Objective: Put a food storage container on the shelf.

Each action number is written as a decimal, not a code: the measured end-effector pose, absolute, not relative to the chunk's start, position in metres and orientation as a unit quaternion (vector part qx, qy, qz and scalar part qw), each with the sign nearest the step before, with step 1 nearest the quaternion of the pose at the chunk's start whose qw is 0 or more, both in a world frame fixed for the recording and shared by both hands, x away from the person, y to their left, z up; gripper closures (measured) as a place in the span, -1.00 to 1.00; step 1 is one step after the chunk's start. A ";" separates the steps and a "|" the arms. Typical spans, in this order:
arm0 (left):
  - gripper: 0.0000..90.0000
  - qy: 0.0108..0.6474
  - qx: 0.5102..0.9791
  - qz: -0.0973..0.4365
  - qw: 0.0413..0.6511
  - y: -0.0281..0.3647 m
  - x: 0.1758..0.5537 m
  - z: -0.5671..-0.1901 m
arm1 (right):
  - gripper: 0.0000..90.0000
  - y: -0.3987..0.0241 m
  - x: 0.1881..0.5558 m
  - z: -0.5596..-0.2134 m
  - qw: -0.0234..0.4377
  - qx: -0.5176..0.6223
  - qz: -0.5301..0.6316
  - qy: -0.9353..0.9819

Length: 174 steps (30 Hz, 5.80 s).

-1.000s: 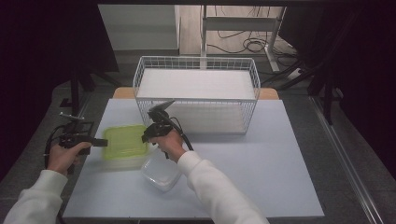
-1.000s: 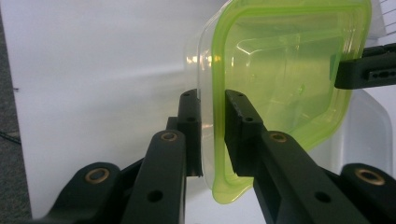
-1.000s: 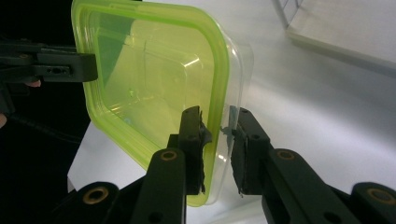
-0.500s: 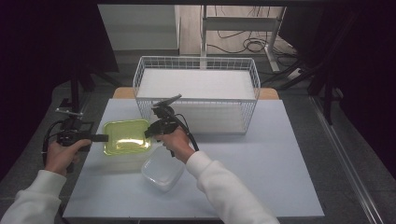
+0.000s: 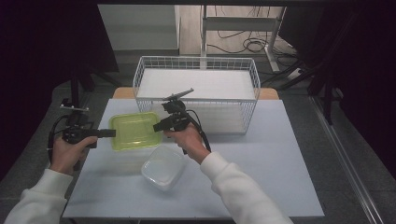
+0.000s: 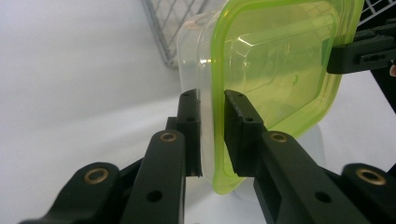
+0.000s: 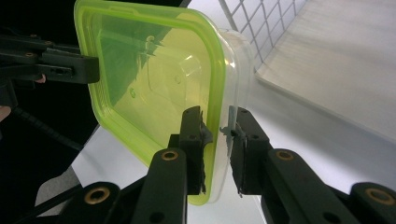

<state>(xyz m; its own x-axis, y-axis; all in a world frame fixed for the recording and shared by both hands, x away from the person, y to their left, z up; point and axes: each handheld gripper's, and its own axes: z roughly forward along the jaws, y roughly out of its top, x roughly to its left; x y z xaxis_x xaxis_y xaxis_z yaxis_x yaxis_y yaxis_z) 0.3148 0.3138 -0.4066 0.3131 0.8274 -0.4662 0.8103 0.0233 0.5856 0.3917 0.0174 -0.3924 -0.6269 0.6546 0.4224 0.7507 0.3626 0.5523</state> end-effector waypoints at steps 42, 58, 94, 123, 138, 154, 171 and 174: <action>0.76 0.518 0.731 0.019 0.443 0.240 0.325 -0.358 | 0.67 -0.068 0.375 -0.349 0.022 -0.432 -0.393 -0.811; 0.76 0.480 0.741 0.052 0.466 0.203 0.343 -0.305 | 0.67 -0.109 0.375 -0.301 -0.026 -0.427 -0.427 -0.796; 0.78 0.461 0.730 0.012 0.504 0.176 0.437 -0.283 | 0.67 -0.146 0.450 -0.263 -0.065 -0.439 -0.456 -0.772; 0.76 0.536 0.674 -0.154 0.484 0.181 0.516 -0.321 | 0.63 -0.163 0.521 -0.304 0.072 -0.519 -0.445 -0.727; 0.66 0.557 0.642 -0.184 0.493 0.184 0.533 -0.336 | 0.60 -0.169 0.537 -0.319 0.117 -0.553 -0.468 -0.679; 0.00 0.540 0.672 -0.041 0.505 0.171 0.515 -0.317 | -0.04 -0.156 0.522 -0.306 0.035 -0.551 -0.480 -0.682; -0.25 0.499 0.703 0.040 0.505 0.177 0.479 -0.290 | -0.30 -0.167 0.494 -0.277 -0.027 -0.524 -0.472 -0.709; -0.26 0.489 0.715 0.069 0.495 0.177 0.465 -0.284 | -0.31 -0.171 0.483 -0.269 -0.047 -0.503 -0.466 -0.726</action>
